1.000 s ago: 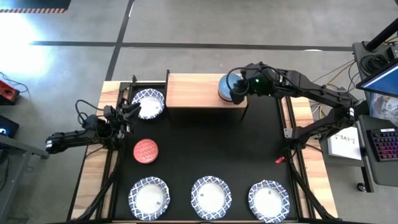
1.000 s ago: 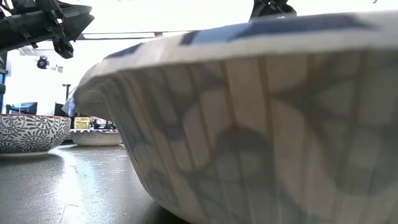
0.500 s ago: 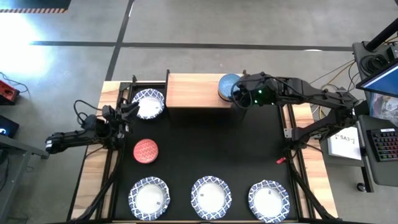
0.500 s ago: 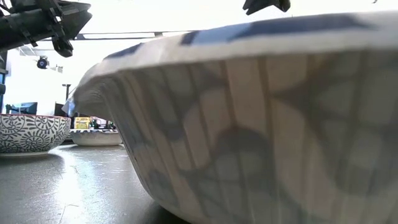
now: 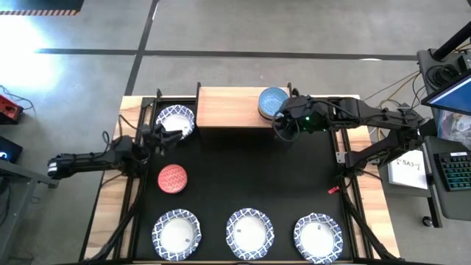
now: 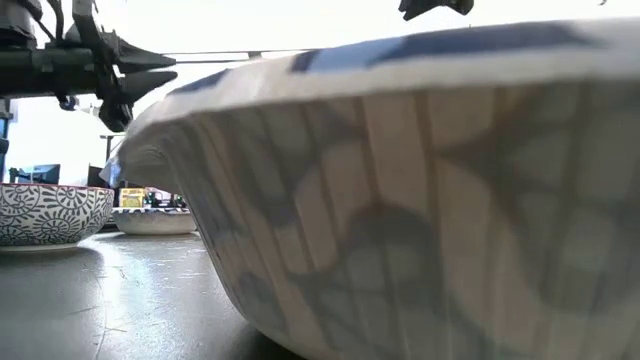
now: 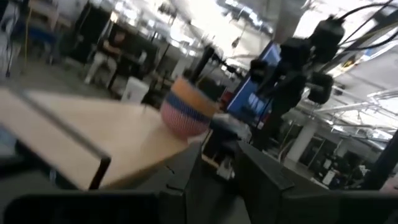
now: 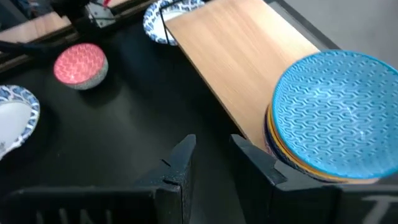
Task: Place and stack bowls onto a shelf
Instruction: Stack the middle left red bowl on top of the light blue stacked bowls on the shelf
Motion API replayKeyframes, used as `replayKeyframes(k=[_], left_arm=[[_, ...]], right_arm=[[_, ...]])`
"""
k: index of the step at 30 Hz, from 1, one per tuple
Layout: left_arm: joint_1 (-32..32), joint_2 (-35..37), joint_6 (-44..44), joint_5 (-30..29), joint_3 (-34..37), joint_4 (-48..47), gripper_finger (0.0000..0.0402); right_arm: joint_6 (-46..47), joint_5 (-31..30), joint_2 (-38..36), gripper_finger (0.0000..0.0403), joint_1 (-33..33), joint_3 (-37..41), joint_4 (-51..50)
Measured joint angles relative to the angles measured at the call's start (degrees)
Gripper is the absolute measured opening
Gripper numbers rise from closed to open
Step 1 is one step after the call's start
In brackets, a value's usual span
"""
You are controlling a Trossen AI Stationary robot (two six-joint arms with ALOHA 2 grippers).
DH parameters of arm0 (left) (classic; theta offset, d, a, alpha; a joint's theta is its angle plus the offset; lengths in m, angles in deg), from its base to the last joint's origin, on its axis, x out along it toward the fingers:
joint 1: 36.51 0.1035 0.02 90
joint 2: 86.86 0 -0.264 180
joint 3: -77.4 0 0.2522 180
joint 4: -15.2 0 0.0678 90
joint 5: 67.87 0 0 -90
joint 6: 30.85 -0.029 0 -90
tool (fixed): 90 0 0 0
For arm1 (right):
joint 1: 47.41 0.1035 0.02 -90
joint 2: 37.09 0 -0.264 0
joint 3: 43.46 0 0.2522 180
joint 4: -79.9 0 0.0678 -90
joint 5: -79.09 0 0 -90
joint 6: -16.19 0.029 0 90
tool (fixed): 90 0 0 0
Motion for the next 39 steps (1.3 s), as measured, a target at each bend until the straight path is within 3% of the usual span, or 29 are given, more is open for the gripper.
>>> replayKeyframes(k=[5,9,17,22,31,39], left_arm=[[0.0,-5.8,5.3,2.1,-0.6,-0.9,0.0082],[-0.2,-11.2,5.9,4.6,-6.4,-5.5,0.0082],[-1.4,-24.2,9.6,6.5,-23.8,-39.1,0.0082],[-7.4,-30.1,14.9,9.0,-30.1,-49.3,0.0082],[-21.3,-39.1,31.8,8.8,-31.2,-53.1,0.0082],[-26.7,-47.4,39.8,6.9,-39.1,-64.2,0.0082]], right_arm=[[1.7,0.0,0.0,0.0082,0.0,0.0,-1.4],[3.0,0.0,0.0,0.0085,0.0,0.0,-2.7],[3.6,0.0,-0.1,0.0082,0.0,0.0,-5.6],[4.3,0.0,-0.1,0.0087,0.0,0.0,-6.7],[3.8,0.0,-0.1,0.01,0.0,0.0,-9.3],[3.9,0.0,-0.1,0.0099,0.0,0.0,-11.9]])
